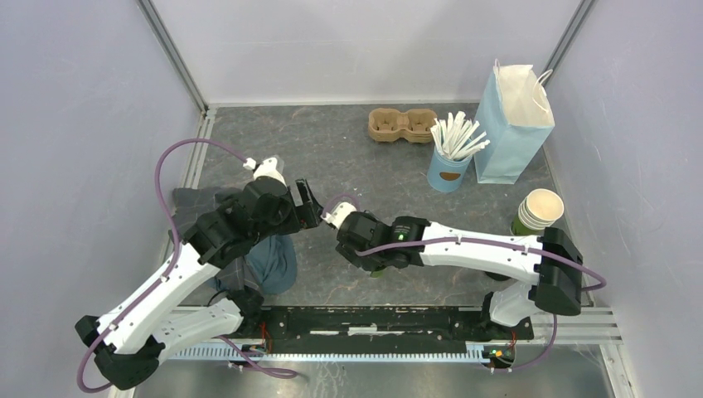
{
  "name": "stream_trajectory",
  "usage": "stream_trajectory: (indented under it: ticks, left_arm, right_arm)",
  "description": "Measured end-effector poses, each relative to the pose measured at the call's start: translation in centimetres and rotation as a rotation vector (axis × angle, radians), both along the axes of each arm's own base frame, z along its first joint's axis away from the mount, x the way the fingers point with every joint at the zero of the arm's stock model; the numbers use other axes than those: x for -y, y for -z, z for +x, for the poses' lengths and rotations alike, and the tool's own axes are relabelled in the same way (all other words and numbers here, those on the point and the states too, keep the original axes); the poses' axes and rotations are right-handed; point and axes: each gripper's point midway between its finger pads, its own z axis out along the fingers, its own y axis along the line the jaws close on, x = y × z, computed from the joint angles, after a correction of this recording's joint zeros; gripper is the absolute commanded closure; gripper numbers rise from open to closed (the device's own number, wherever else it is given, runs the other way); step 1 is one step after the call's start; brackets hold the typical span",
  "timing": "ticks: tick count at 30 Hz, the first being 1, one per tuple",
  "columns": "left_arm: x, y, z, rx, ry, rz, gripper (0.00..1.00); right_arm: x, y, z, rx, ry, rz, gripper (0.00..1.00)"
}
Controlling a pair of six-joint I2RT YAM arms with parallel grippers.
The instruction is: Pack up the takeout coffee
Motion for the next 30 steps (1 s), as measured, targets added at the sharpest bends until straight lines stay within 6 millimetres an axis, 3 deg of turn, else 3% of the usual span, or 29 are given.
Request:
stream_trajectory:
  ticks: [9, 15, 19, 23, 30]
  left_arm:
    - [-0.5, -0.1, 0.3, 0.012, -0.026, 0.005, 0.05]
    - [-0.5, -0.1, 0.2, 0.010, -0.024, 0.006, 0.06]
    - [-0.5, -0.1, 0.2, 0.008, -0.024, 0.007, 0.06]
    - [-0.6, 0.2, 0.1, 0.003, -0.024, 0.012, 0.06]
    - [-0.3, 0.3, 0.2, 0.001, -0.020, 0.001, 0.06]
  right_arm:
    - [-0.3, -2.3, -0.3, -0.029, -0.004, -0.023, 0.14]
    - [-0.1, -2.2, -0.4, -0.031, -0.004, -0.032, 0.11]
    - [0.6, -1.2, -0.5, -0.035, 0.000, -0.059, 0.07]
    - [1.2, -0.1, -0.6, -0.037, 0.005, -0.081, 0.09]
    - [1.6, -0.6, 0.0, 0.008, 0.022, -0.068, 0.10]
